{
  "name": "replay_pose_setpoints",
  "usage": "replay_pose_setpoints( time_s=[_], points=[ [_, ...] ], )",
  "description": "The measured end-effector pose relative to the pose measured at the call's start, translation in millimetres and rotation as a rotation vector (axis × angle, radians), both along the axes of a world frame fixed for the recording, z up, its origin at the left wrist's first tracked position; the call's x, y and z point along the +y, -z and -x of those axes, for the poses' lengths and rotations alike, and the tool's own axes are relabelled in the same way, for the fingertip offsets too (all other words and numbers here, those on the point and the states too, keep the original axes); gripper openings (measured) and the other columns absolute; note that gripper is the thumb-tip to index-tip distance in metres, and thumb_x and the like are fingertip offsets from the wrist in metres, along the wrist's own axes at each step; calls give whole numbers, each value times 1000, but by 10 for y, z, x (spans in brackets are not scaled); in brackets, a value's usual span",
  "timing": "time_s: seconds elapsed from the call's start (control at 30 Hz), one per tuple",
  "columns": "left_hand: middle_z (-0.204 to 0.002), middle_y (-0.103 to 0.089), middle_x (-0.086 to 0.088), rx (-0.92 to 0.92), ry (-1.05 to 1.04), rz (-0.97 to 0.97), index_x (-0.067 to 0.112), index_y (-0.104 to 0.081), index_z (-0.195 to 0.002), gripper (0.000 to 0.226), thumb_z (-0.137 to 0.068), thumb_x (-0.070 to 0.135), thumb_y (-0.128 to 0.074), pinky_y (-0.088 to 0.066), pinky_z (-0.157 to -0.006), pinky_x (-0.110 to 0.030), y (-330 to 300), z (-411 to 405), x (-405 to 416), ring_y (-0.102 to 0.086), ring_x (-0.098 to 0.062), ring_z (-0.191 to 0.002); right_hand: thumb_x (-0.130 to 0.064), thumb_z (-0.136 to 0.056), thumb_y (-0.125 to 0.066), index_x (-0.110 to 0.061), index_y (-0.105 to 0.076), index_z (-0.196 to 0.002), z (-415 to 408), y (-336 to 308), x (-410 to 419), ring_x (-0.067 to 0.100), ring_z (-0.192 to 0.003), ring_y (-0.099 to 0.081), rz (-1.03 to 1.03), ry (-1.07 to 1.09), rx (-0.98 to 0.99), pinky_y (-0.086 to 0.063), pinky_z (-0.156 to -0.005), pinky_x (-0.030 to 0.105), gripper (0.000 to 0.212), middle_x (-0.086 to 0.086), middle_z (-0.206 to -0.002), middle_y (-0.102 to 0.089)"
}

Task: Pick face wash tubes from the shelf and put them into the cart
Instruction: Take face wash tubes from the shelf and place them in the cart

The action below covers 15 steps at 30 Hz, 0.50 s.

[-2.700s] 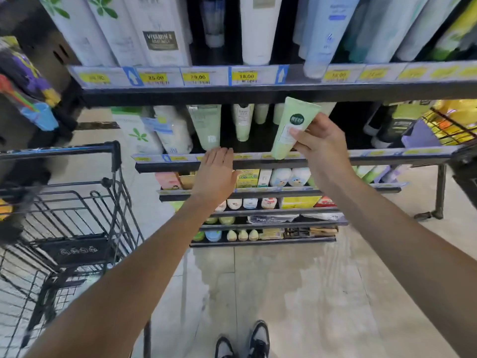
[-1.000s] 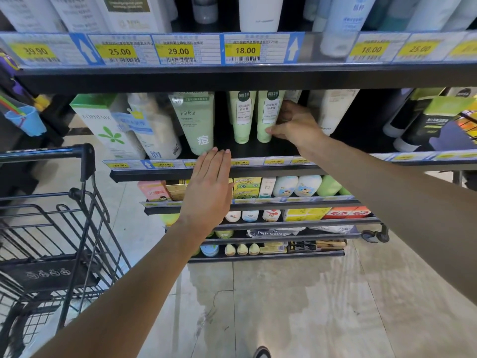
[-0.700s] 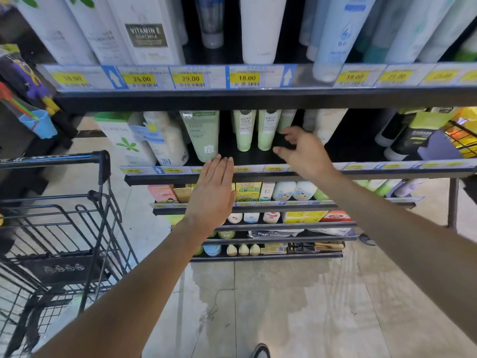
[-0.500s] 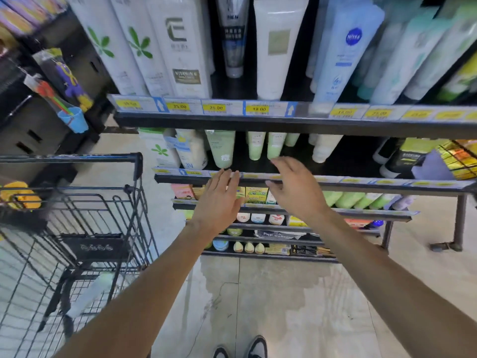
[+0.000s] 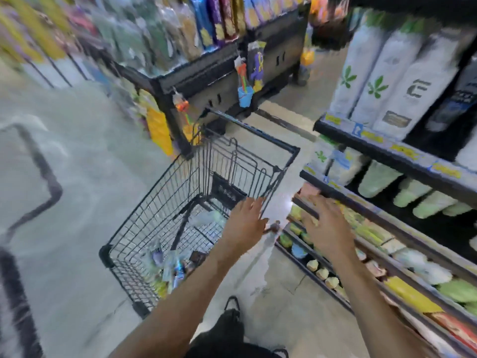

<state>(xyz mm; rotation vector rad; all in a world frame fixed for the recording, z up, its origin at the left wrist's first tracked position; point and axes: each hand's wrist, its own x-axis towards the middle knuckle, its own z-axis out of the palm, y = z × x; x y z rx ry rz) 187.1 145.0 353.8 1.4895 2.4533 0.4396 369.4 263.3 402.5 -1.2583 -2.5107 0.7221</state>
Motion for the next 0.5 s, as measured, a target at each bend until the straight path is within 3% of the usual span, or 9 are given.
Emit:
replay_pose_setpoints(
  time_s=[0.17, 0.33, 0.5],
  points=[
    [-164, -32, -13, -97, -216, 58, 12, -29, -160, 63, -106, 39, -48, -26, -123, -45, 236, 520, -538, -29, -31, -151, -35, -102, -60, -15, -57, -143, 847, 184, -181, 27, -137, -48, 52, -202, -39, -40, -110, 39, 46, 9, -143, -58],
    [-160, -39, -16, -170, -378, 129, 11, -34, -157, 63, -104, 37, -55, -34, -119, -45, 669, 994, -981, -39, -33, -145, -35, -105, -56, -17, -51, -149, 1509, 390, -365, 27, -138, -46, 146, -319, -151, -41, -113, 40, 48, 7, -151, -51],
    [-153, -46, -15, -384, -636, 162, 9, -42, -152, 60, -100, 32, -59, -40, -114, -46, 1226, 1576, -1368, -44, -34, -139, -36, -104, -57, -15, -54, -145, 2306, 848, -451, 27, -134, -50, 185, -433, -314, -44, -110, 43, 46, 6, -146, -57]
  ],
)
